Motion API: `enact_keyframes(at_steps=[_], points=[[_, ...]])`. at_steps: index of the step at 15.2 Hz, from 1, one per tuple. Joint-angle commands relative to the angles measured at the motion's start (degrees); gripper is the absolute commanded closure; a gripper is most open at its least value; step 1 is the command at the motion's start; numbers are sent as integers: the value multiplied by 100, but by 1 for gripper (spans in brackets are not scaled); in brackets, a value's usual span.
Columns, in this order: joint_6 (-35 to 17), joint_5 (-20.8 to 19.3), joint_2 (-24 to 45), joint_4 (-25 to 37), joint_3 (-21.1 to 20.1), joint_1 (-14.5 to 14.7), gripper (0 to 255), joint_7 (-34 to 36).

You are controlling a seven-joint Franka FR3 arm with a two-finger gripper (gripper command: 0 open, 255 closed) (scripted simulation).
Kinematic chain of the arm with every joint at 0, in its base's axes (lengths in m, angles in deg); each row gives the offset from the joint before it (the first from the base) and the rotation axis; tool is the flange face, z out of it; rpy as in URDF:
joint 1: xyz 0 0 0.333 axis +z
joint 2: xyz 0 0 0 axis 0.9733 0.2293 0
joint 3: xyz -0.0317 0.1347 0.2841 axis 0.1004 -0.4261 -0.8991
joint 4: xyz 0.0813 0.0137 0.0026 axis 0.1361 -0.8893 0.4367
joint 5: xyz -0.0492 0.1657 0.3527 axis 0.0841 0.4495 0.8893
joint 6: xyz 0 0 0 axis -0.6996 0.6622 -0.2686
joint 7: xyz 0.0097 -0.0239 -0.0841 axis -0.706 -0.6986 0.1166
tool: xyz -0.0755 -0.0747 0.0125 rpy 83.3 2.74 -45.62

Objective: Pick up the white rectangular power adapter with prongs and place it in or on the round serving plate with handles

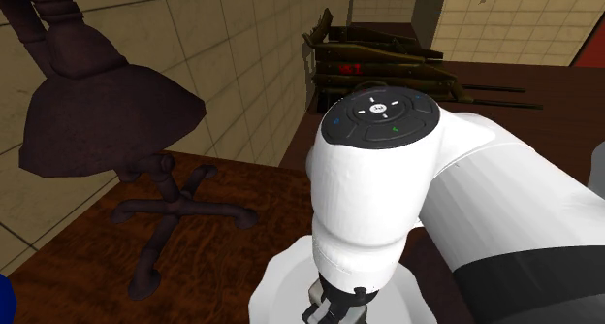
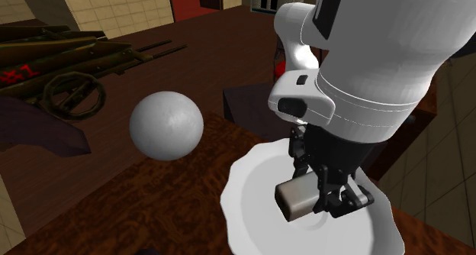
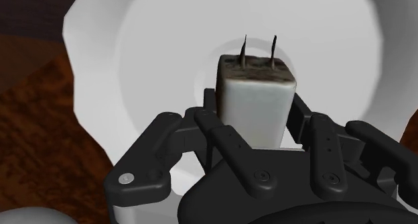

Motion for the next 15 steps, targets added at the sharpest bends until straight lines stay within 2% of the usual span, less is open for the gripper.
enact_keyframes(at_steps=[1,4,5,10,14,15], points=[[-7,-4,6,-1,1,-2,255,2],[-7,-4,6,-1,1,-2,255,2],[-7,-4,5,-1,1,-2,0,2],[-7,-4,5,-1,1,-2,0,2],[775,244,-456,376,102,33,0,-196],[775,243,-456,376,104,35,0,-196]])
